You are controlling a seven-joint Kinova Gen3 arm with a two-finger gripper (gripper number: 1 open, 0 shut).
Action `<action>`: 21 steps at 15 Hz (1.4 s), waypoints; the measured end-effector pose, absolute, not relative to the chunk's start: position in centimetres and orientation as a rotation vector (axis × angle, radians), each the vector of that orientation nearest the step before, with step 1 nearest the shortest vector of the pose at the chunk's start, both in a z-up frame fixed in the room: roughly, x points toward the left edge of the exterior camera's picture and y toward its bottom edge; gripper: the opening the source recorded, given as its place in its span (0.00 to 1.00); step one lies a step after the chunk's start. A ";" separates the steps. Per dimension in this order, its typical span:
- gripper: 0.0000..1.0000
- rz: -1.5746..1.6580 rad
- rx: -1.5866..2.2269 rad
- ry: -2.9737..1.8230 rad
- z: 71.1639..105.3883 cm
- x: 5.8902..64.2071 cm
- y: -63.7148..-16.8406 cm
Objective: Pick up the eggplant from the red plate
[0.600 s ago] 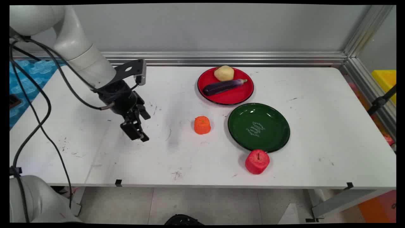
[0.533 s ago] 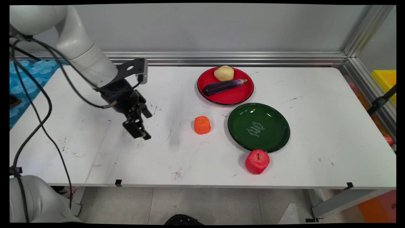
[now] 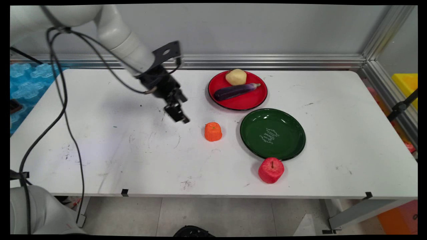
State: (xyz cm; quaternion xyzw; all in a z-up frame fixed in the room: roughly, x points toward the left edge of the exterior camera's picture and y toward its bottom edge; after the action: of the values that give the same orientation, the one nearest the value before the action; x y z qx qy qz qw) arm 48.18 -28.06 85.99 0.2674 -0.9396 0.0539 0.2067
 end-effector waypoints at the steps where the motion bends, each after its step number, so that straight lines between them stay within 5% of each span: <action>1: 1.00 0.174 0.741 -2.600 86.0 47.6 -29.2; 21: 1.00 0.373 0.843 -2.420 79.7 45.2 -41.4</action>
State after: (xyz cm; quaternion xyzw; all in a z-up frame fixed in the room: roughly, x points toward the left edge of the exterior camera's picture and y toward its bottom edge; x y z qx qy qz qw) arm 45.21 -41.43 79.73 0.3134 -0.8991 0.1387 0.2723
